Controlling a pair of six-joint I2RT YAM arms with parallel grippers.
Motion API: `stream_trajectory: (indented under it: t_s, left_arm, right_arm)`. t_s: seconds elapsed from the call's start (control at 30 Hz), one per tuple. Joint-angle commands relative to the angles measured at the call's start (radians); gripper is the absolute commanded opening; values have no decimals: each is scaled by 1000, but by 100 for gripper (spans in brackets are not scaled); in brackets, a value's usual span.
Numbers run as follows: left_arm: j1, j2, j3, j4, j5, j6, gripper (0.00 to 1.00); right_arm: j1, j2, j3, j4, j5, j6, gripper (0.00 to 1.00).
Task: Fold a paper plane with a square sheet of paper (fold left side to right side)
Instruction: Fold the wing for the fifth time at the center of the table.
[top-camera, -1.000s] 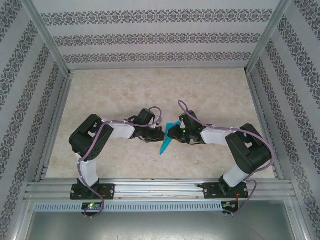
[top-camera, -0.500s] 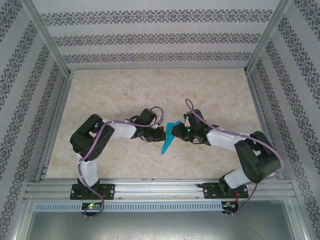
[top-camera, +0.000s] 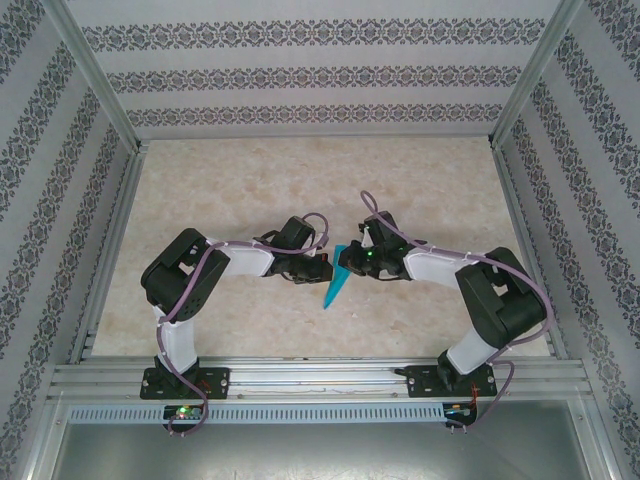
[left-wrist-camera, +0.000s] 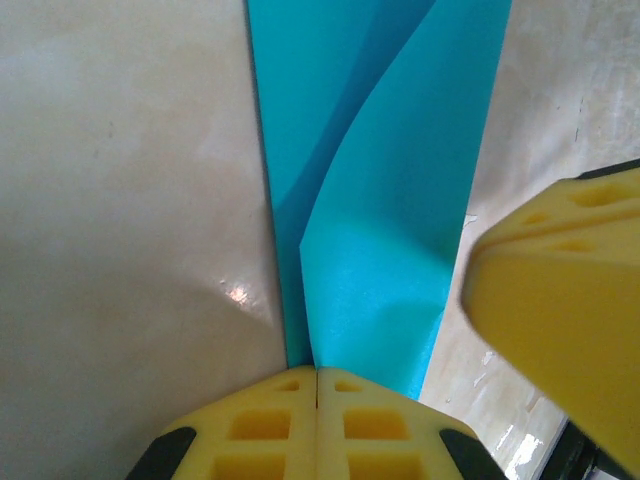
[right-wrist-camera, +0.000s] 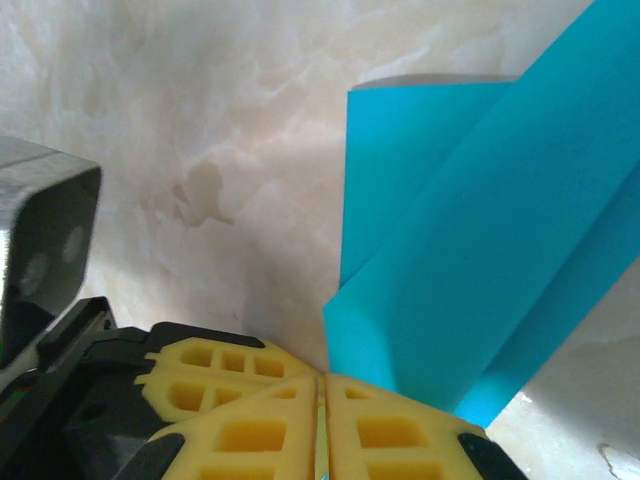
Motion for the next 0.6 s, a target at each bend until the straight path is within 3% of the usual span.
stream_trajectory:
  t_s: [0.0,0.57]
  left_arm:
    - [-17,40,0,-86,-59,28,4]
    - [-18,50,6,-104,-63,25,4]
  right_arm:
    - [9,31,22,-33,2,-19,11]
    - [11,27,-3,-89,49,-29,8]
